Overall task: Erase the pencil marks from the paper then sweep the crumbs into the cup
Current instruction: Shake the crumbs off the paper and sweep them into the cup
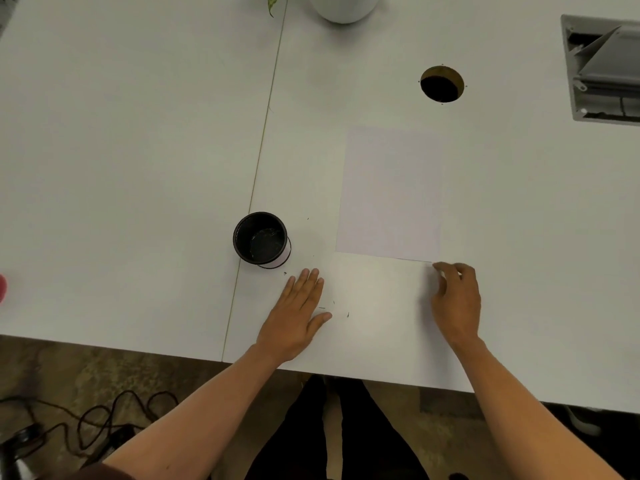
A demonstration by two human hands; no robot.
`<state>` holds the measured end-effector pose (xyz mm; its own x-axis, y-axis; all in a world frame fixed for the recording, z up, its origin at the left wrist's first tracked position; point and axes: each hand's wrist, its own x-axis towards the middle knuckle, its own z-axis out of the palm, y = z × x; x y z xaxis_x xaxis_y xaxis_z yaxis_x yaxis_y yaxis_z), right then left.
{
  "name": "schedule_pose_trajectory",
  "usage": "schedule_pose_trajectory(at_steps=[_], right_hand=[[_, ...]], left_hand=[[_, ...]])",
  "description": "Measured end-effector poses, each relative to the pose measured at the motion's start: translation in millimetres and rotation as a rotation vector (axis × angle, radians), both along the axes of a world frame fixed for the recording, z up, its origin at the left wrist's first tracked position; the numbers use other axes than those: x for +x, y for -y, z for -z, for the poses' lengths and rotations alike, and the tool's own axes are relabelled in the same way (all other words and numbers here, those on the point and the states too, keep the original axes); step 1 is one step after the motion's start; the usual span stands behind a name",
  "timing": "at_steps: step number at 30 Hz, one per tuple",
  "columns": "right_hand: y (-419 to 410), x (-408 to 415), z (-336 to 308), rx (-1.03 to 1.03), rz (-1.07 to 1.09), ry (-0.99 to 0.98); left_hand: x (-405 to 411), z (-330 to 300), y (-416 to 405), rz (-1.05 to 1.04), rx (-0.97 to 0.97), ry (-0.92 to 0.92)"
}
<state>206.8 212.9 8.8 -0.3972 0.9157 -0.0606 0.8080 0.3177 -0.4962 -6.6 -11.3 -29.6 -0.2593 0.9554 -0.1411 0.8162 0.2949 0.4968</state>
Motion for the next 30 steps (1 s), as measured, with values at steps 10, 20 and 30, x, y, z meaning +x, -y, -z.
schedule_pose_trajectory(at_steps=[10, 20, 30], right_hand=[[-27.6, -29.4, 10.4, 0.017, -0.096, 0.074], [16.7, -78.2, 5.1, 0.126, -0.395, 0.030], [10.7, -194.7, 19.0, 0.068, -0.867, 0.266]], left_hand=[[-20.2, -31.4, 19.3, -0.800, 0.361, 0.258], [-54.4, -29.8, -4.8, -0.878, 0.406, 0.540], [-50.8, -24.0, -22.6, -0.927, 0.556, 0.619]])
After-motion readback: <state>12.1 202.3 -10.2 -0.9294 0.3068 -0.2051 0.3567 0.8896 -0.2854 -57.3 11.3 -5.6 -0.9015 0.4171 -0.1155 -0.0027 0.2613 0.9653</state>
